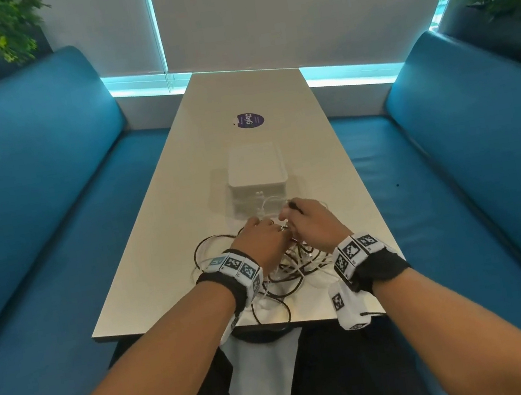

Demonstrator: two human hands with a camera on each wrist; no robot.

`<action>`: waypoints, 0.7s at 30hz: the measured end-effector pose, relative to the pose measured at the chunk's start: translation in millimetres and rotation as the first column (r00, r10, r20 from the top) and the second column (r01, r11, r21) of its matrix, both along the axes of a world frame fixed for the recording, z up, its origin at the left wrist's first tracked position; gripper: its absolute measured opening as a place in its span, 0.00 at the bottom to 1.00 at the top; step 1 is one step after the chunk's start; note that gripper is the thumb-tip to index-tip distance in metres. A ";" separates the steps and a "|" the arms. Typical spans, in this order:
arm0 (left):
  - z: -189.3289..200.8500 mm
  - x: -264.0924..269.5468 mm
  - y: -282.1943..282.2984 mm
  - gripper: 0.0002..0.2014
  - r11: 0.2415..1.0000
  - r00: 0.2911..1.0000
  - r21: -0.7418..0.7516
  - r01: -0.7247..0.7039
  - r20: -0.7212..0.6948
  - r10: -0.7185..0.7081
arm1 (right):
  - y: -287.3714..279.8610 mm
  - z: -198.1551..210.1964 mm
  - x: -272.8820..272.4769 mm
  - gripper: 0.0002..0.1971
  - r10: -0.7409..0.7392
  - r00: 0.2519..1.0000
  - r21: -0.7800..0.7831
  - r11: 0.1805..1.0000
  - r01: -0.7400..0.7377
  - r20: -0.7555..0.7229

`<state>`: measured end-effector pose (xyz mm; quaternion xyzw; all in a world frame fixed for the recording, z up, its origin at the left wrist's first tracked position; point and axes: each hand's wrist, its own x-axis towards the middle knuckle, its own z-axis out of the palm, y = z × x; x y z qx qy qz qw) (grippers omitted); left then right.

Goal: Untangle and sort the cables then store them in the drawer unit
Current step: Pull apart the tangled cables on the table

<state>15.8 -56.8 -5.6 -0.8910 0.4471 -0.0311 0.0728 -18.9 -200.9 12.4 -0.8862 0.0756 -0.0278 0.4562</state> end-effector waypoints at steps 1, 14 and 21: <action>0.6 -0.1 -1.2 0.13 1.000 1.000 0.014 -0.011 0.004 0.011 | 4.1 1.9 1.3 0.10 0.022 0.999 0.031 0.999 -0.022 -0.025; -6.2 12.8 17.3 0.18 0.992 0.996 -0.103 -0.078 -0.045 0.074 | -65.3 3.8 -2.7 0.12 -0.211 0.977 -0.763 0.630 0.145 0.012; -7.0 19.1 5.7 0.15 0.986 0.992 -0.103 -0.127 -0.025 0.125 | -35.0 -1.2 -1.5 0.15 0.004 0.997 -0.595 0.802 -0.048 -0.075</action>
